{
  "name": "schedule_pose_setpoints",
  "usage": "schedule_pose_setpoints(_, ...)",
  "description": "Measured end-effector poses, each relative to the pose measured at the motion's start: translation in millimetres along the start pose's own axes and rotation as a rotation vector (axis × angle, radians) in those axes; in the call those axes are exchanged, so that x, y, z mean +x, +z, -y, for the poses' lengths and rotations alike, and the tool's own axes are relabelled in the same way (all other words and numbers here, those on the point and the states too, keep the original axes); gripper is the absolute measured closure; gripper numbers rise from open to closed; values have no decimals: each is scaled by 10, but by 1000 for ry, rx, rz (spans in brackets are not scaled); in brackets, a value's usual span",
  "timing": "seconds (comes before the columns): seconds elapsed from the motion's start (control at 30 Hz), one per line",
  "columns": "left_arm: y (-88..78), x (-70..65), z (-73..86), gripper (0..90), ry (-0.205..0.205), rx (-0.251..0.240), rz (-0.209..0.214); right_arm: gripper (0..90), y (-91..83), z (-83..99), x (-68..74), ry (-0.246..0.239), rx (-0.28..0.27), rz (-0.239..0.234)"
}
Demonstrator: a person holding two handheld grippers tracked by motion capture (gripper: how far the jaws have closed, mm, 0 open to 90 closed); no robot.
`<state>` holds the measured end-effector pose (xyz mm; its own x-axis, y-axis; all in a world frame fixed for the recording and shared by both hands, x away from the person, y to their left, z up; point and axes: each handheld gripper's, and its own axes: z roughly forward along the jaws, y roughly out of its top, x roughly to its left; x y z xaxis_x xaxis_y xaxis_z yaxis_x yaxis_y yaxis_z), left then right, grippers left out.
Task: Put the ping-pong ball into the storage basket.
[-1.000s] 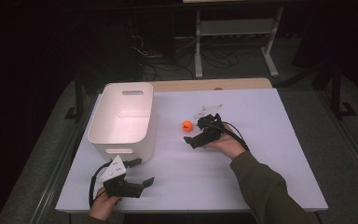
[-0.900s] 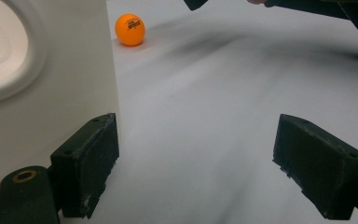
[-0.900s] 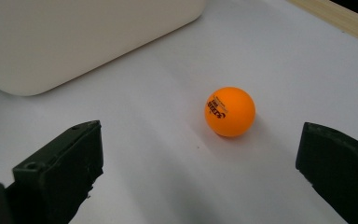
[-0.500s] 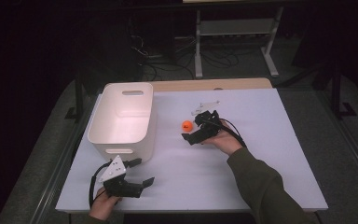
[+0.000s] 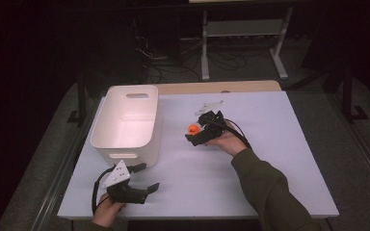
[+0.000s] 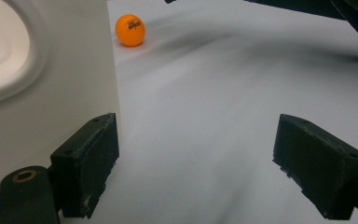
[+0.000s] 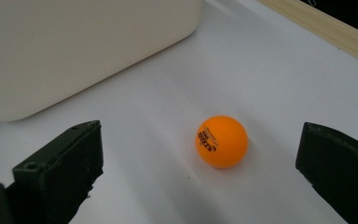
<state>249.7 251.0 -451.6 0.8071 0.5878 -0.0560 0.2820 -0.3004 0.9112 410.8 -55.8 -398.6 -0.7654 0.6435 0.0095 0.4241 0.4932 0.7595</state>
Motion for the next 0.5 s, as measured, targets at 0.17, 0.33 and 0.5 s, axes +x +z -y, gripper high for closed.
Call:
schedule_pose_setpoints(0.17, 2, -1, 1, 141, -2, -4, 0, 2, 18, -59, -9, 0, -8, 3)
schedule_pose_setpoints(0.33, 3, -2, 1, 141, -2, -4, 0, 2, 33, -96, -11, -6, -3, 3)
schedule_pose_setpoints(0.5, 2, -1, 1, 141, -2, -5, 0, 3, 69, -145, -16, -7, -5, 5)
